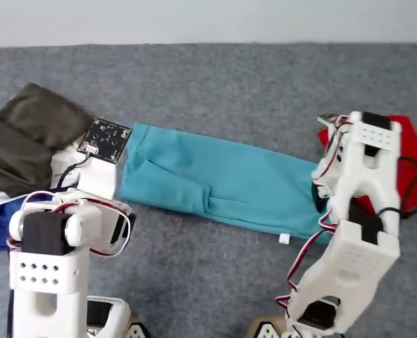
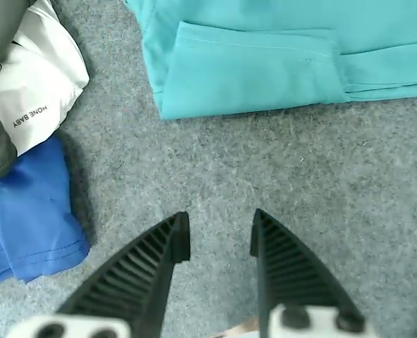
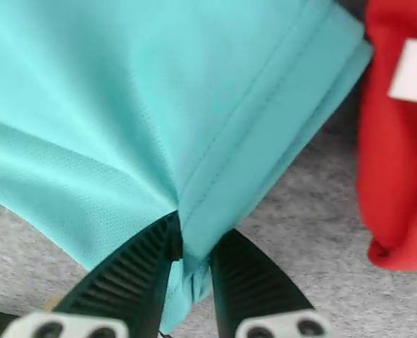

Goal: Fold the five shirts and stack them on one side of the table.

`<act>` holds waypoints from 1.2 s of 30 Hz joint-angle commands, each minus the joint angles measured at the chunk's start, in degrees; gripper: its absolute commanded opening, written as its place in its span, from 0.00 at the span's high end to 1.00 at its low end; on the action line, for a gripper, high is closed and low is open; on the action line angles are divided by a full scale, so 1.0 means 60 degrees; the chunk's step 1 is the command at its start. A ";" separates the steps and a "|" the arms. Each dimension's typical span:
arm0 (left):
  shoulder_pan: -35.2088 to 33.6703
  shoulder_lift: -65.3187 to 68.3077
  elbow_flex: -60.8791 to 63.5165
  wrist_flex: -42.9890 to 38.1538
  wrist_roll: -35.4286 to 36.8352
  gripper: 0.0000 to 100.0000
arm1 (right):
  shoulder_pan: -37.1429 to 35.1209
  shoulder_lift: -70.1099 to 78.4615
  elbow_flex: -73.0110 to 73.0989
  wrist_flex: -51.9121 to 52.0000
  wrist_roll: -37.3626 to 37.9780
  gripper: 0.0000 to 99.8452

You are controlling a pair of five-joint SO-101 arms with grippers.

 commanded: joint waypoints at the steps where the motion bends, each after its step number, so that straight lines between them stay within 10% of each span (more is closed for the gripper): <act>1: 0.0000 -0.0132 0.0022 0.0103 0.0088 0.85 | 0.0344 -0.0168 -0.0381 0.0154 0.0293 0.99; 22: 0.0000 -0.0132 0.0022 0.0103 0.0088 0.85 | 0.0784 -0.3070 -0.0190 0.0593 0.0176 0.99; 36: 0.0000 -0.0132 0.0037 0.0103 0.0088 0.85 | -0.3465 -0.3099 -0.0234 0.0359 -0.1143 0.99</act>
